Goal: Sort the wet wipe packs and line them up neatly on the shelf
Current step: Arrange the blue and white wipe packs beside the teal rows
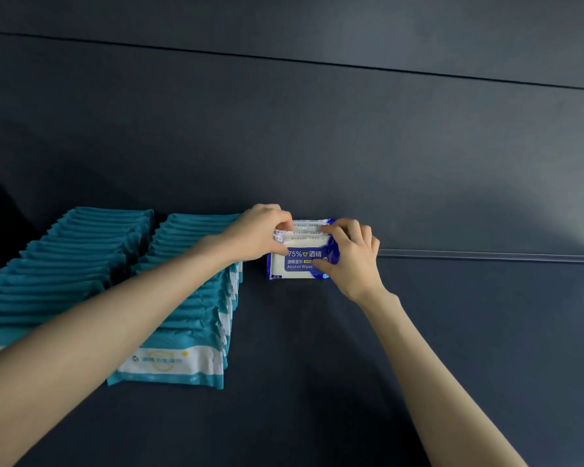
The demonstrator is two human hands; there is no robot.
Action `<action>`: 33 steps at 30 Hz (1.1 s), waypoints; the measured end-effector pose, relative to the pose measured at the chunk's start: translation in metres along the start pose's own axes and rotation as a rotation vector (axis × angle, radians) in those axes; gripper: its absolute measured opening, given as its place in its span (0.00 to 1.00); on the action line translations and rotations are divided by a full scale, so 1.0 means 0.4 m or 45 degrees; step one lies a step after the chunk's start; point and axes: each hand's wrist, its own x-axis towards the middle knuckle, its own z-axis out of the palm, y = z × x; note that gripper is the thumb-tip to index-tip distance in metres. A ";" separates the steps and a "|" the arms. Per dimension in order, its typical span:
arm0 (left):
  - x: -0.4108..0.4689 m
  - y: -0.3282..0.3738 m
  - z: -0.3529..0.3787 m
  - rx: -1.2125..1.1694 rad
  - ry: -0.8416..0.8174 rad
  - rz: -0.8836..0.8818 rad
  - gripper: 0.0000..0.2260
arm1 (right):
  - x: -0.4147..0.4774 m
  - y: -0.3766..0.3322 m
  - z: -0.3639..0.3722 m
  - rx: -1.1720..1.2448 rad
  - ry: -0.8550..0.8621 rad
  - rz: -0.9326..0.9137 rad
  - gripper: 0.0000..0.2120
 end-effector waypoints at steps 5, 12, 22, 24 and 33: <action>-0.002 0.016 -0.004 0.211 0.004 0.063 0.14 | 0.004 0.021 -0.005 -0.098 0.000 -0.001 0.31; 0.015 0.009 0.004 0.515 0.060 0.202 0.18 | 0.011 0.019 0.006 -0.004 -0.006 0.036 0.28; 0.027 0.009 0.005 0.688 -0.034 0.197 0.25 | 0.012 0.011 0.011 0.034 -0.072 0.066 0.29; 0.024 0.013 0.005 0.733 -0.042 0.211 0.23 | 0.012 0.007 0.011 0.005 -0.066 0.071 0.29; -0.002 0.042 -0.027 0.625 -0.049 0.112 0.23 | -0.010 -0.029 -0.060 -0.137 -0.040 0.118 0.26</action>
